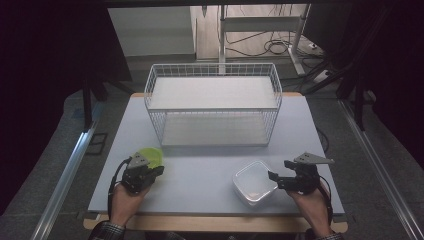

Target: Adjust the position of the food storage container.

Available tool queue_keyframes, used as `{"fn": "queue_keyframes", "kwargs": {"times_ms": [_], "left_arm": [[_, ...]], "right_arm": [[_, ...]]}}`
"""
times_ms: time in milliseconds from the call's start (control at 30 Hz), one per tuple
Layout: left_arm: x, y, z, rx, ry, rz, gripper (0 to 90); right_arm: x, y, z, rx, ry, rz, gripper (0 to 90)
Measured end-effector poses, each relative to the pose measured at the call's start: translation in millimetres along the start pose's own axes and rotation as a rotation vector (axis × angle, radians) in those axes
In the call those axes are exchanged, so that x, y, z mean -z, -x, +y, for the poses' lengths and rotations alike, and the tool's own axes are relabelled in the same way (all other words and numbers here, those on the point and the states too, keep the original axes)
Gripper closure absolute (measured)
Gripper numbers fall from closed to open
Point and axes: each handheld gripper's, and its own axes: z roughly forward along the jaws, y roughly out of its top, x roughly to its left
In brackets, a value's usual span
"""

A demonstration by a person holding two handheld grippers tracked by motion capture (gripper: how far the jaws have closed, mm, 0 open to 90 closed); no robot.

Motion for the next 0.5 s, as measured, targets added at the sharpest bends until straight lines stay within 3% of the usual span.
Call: {"fn": "queue_keyframes", "kwargs": {"times_ms": [133,267,433,467,500], "left_arm": [[0.9,-5.2,-0.6,0.014,0.004,0.004,90.0],[3.2,0.6,-0.2,-0.004,0.028,0.001,90.0],[3.1,14.4,1.1,-0.037,0.049,-0.024,89.5],[1.5,22.5,1.9,-0.056,0.05,-0.043,89.6],[1.5,22.5,1.9,-0.056,0.05,-0.043,89.5]], "right_arm": [[-0.2,0.0,0.0,-0.002,-0.003,0.003,21.7],[1.9,0.4,0.7,-0.007,-0.003,-0.005,25.2],[8.8,2.4,2.1,-0.008,-0.008,-0.015,43.0],[10.9,2.9,2.5,-0.01,-0.011,-0.014,48.6],[10.9,2.9,2.5,-0.01,-0.011,-0.014,48.6]]}}
